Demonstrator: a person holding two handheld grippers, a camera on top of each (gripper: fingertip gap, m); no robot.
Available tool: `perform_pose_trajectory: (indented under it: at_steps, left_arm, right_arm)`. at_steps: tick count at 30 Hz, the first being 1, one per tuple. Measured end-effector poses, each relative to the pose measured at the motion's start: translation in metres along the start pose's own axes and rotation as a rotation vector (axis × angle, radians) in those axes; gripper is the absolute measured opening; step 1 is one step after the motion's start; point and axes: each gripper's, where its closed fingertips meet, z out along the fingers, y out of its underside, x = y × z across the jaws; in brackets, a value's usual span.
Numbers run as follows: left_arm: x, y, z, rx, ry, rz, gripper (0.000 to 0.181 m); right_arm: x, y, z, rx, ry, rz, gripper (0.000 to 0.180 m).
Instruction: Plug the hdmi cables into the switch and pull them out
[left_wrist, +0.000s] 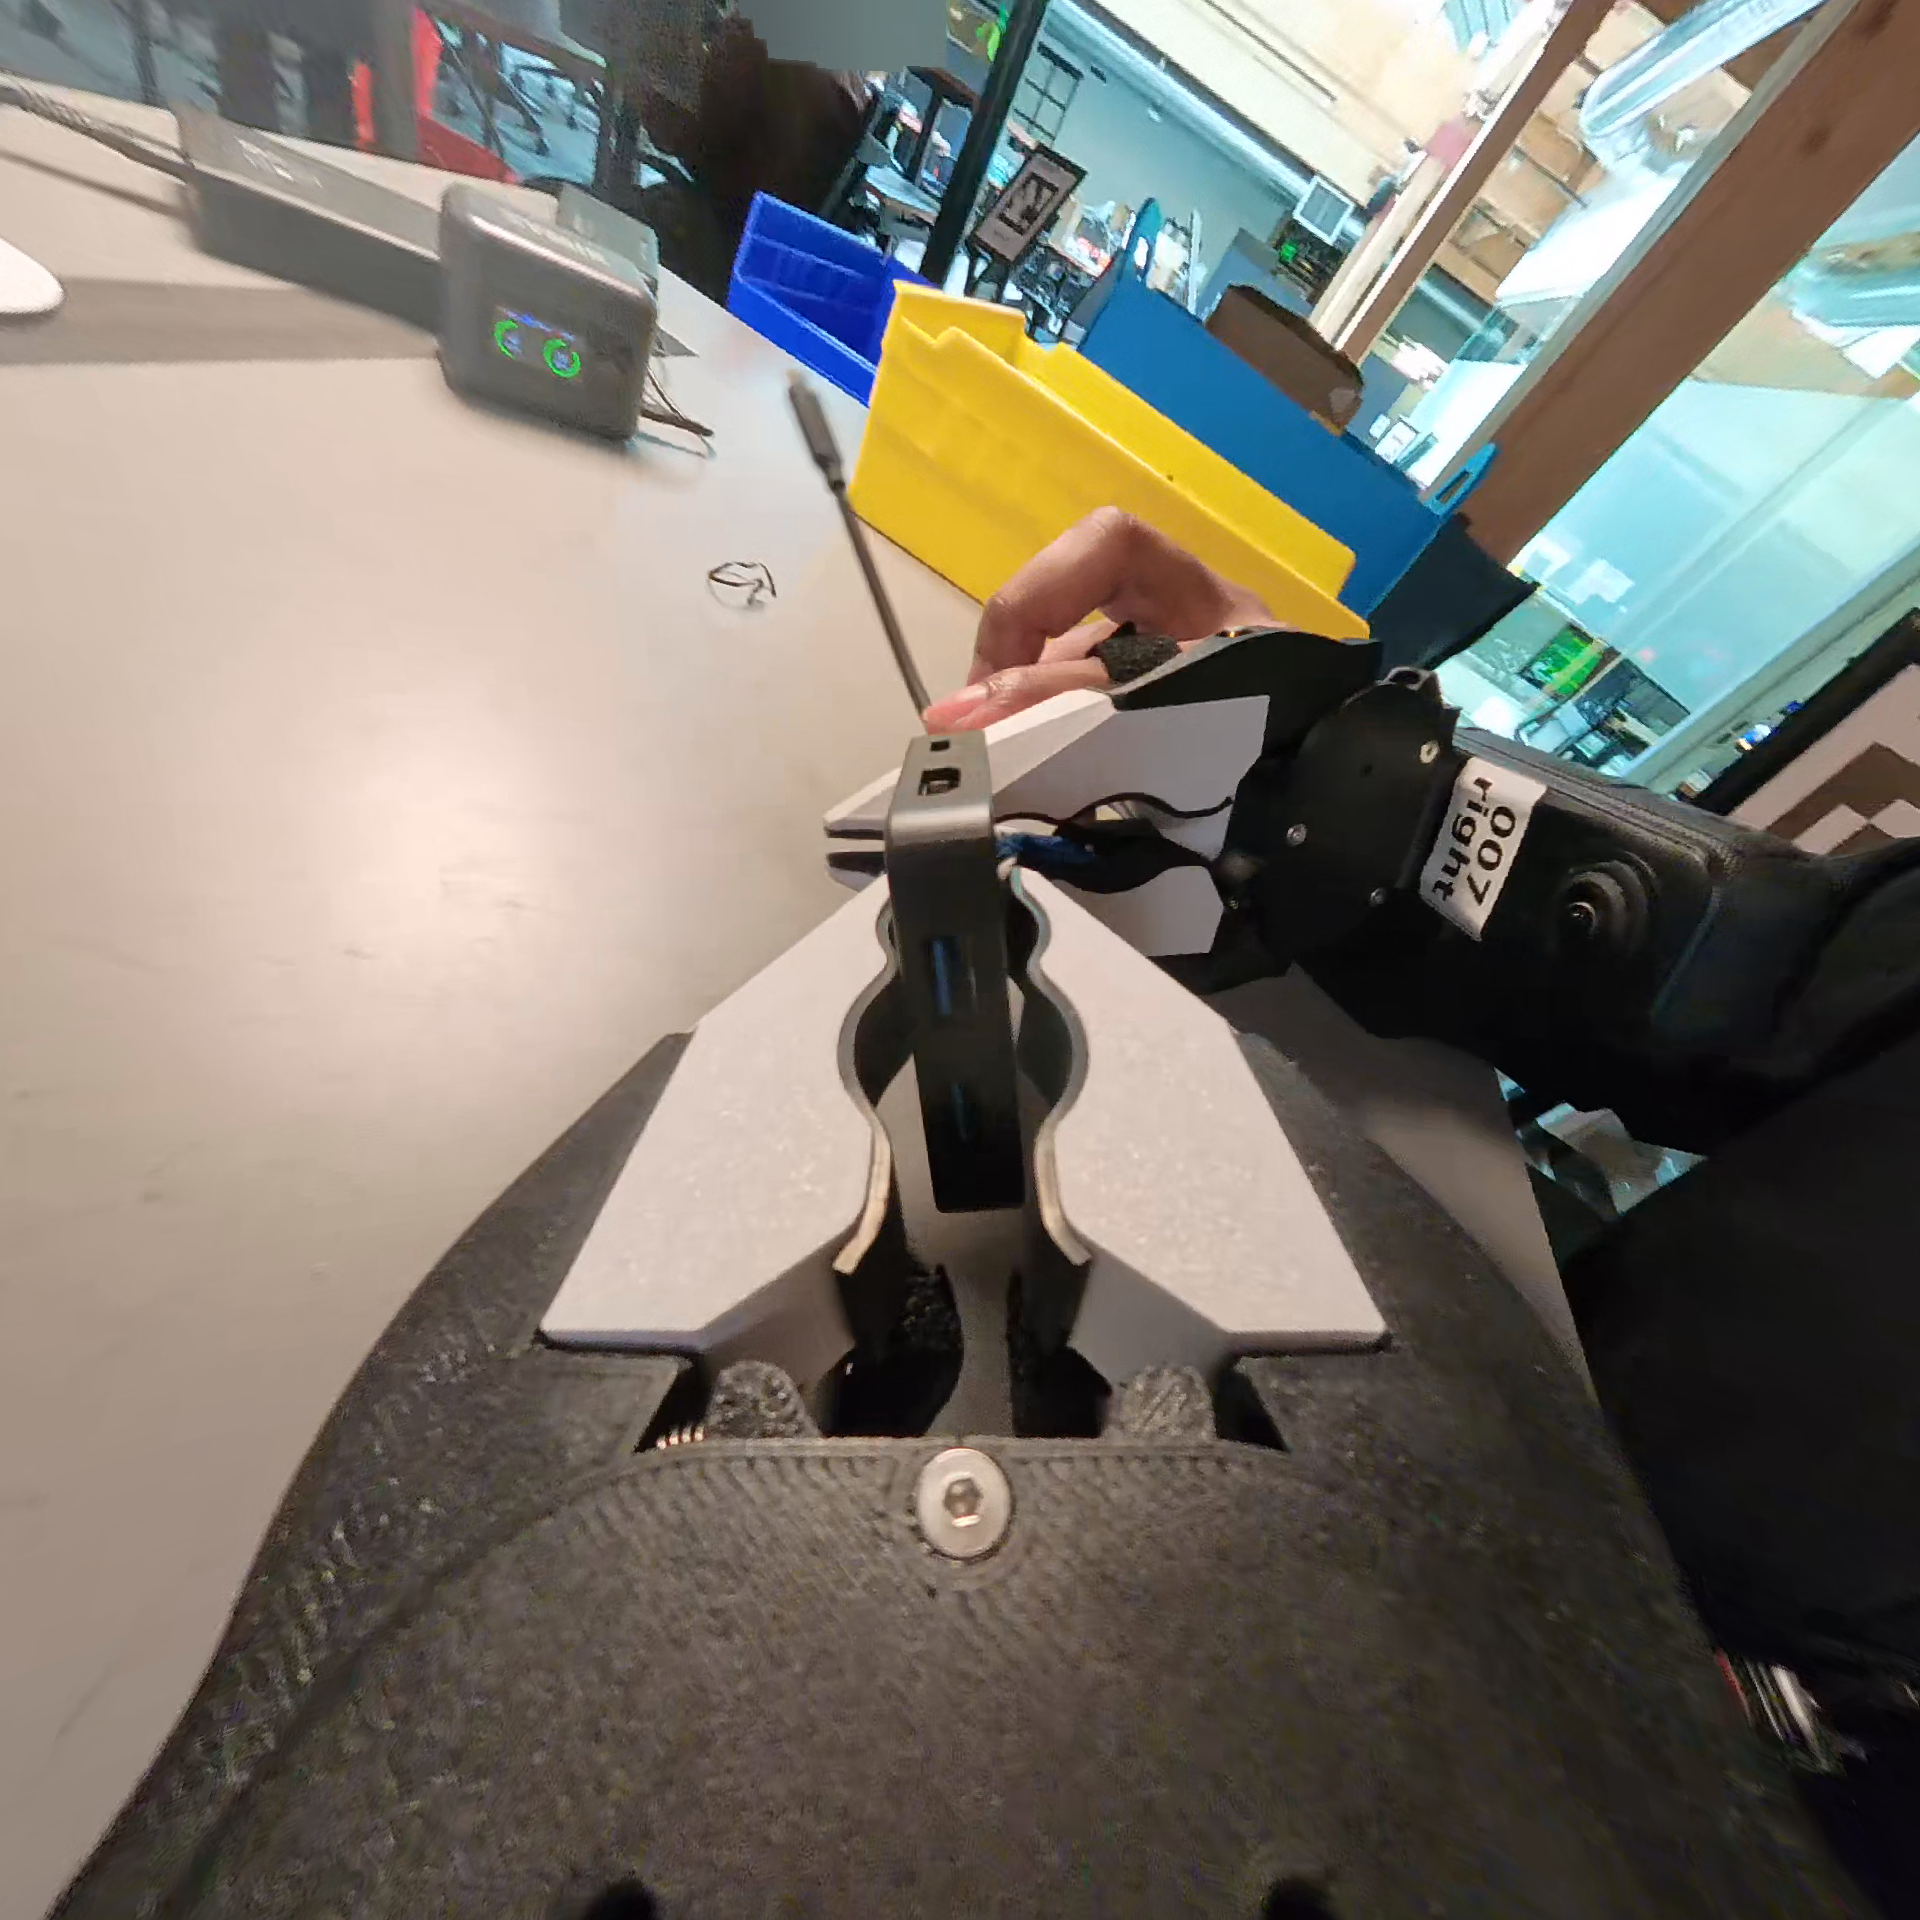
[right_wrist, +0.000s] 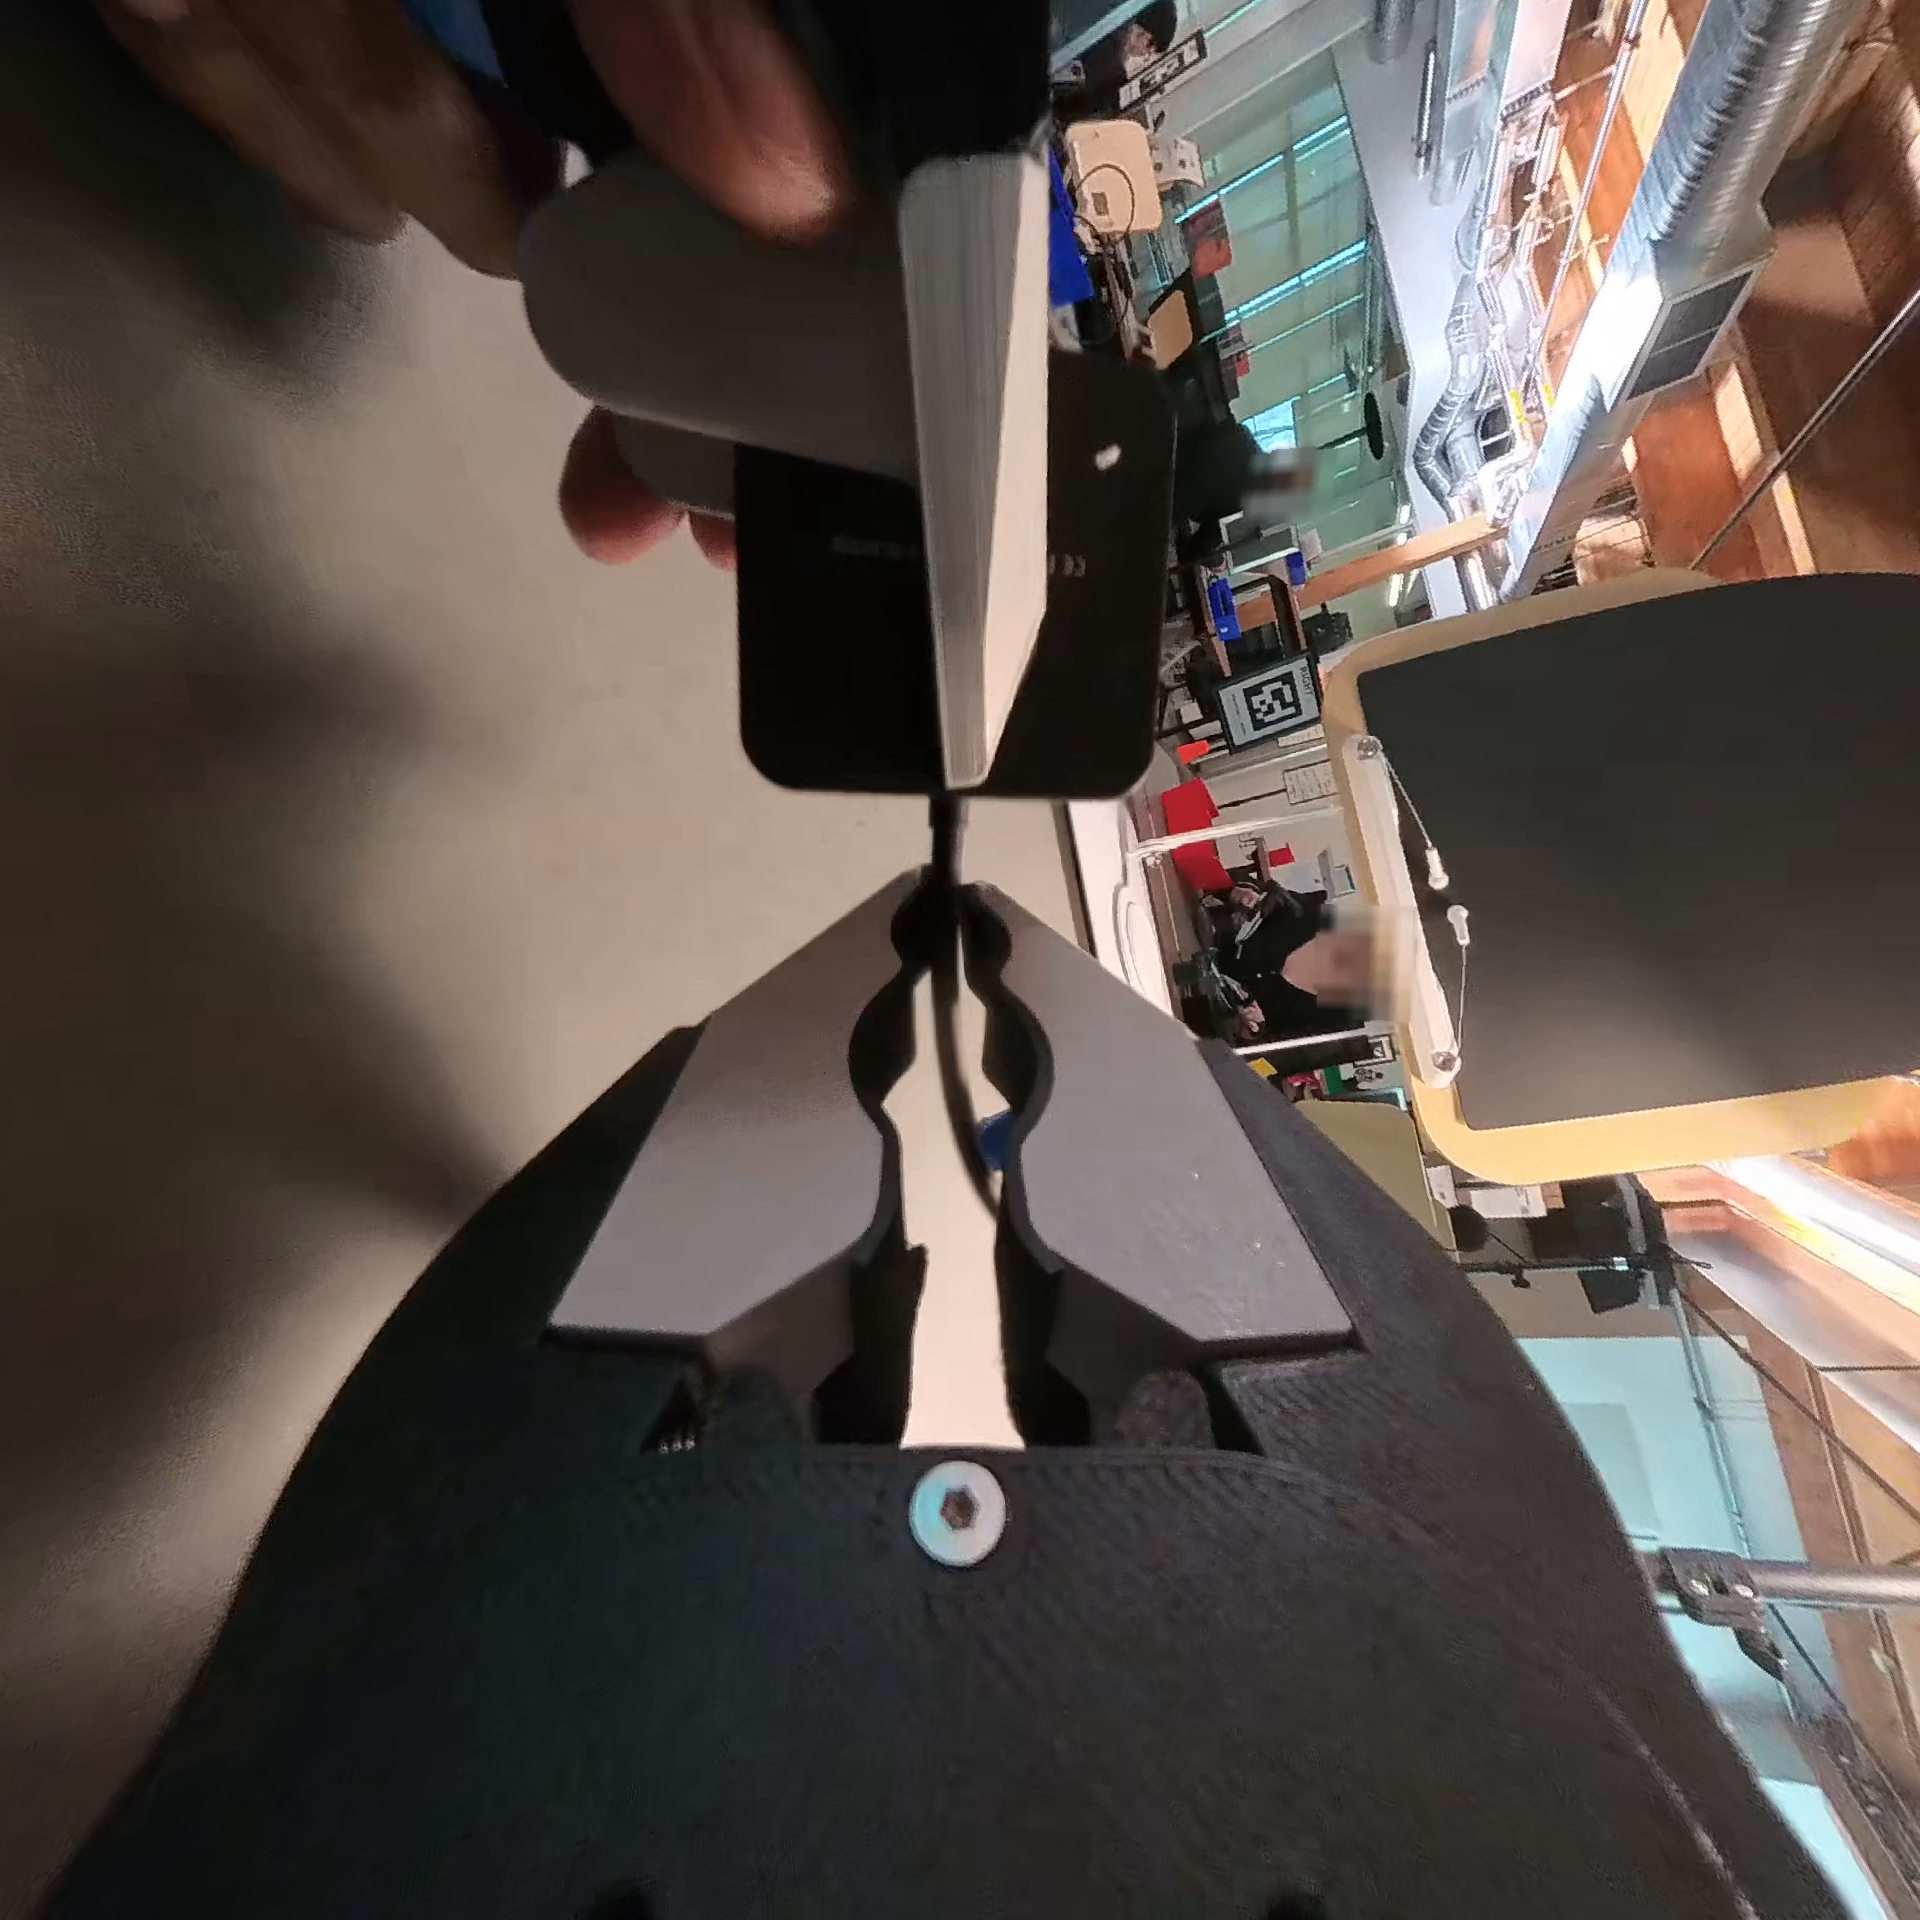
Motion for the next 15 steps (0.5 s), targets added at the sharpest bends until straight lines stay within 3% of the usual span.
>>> perform_pose_trajectory:
  at_steps: [15]
  left_arm:
    - [-0.0003, -0.0022, -0.0024, 0.009, 0.003, 0.022, 0.014]
  right_arm:
    - [0.0007, -0.0017, -0.005, 0.042, -0.051, 0.019, 0.003]
